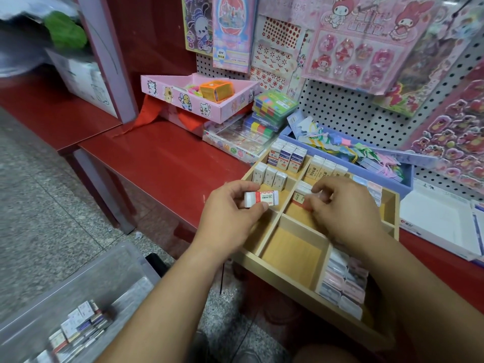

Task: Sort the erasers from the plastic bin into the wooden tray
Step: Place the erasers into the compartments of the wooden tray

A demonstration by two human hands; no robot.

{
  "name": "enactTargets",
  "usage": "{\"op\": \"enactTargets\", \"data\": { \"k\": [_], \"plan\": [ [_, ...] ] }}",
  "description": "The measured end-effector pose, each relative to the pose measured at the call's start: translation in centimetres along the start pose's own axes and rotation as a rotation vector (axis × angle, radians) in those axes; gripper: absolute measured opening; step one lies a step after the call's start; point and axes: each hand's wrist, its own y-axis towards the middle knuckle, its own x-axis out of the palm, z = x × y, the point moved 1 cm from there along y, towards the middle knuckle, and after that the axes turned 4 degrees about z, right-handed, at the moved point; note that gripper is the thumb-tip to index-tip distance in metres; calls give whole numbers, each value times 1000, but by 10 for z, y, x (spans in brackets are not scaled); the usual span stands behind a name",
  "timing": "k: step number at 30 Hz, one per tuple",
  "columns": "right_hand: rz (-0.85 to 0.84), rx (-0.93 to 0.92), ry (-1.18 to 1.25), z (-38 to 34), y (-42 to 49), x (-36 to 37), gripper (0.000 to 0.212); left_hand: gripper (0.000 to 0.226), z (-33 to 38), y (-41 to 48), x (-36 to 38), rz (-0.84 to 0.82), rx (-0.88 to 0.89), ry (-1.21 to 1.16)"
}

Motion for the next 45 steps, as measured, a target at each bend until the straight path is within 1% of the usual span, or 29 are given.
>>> {"op": "enactTargets", "data": {
  "k": [1, 3, 6, 8, 10, 12, 14, 15, 16, 18, 20, 23, 25, 32, 37, 39, 41, 43, 45],
  "plan": [
    [-28, 28, 141, -4, -3, -2, 9, 26, 2, -1, 0, -4, -5, -4],
    [-137, 89, 408, -17, -9, 0, 13, 26, 6, -5, 1, -20, -20, -42],
    [-256, 102, 557, -33, -18, 6, 10, 27, 11, -10, 3, -66, -52, -123],
    [-272, 158, 649, -36, -21, 6, 8, 31, 13, -11, 5, -72, -54, -141],
    [-280, 232, 739, -33, -25, 3, 11, 31, 13, -12, 6, -74, -51, -132],
    [-287, 308, 831, -30, -27, -3, 13, 29, 12, -11, 6, -77, -49, -106],
    [-239, 389, 905, -22, -25, -11, 11, 23, 9, -9, 5, -53, -26, -68],
    [-187, 421, 881, -16, -23, -16, 10, 18, 8, -8, 5, -38, -15, -59],
    [-126, 428, 798, -9, -20, -21, 9, 14, 6, -7, 4, -28, -9, -56],
    [-44, 370, 558, 7, -16, -26, 7, 18, 3, -5, 3, -29, -4, -39],
    [-37, 292, 372, 17, -15, -26, 7, 23, 0, -4, 3, -29, 7, -22],
    [-61, 230, 216, 24, -15, -19, 9, 17, -1, -5, 5, -19, 21, -12],
    [-49, 193, 114, 27, -15, -11, 8, 17, 0, -6, 7, -17, 20, -15],
    [23, 113, -127, 25, -11, 3, 8, 15, -2, -4, 6, -6, 47, 21],
    [8, 94, -161, 23, -10, 1, 10, 15, -2, -4, 7, -2, 45, 45],
    [31, 76, -138, 18, -13, -2, 11, 14, 1, -5, 8, -3, 49, 51],
    [37, 65, 37, 7, -18, -5, 5, 14, 3, -6, 8, -3, 49, 46],
    [-43, 95, 300, -8, -24, -4, 2, 14, 4, -6, 7, 5, 52, 37],
    [-139, 112, 488, -22, -27, 1, 7, 14, 5, -6, 7, 0, 48, 12]
  ]
}}
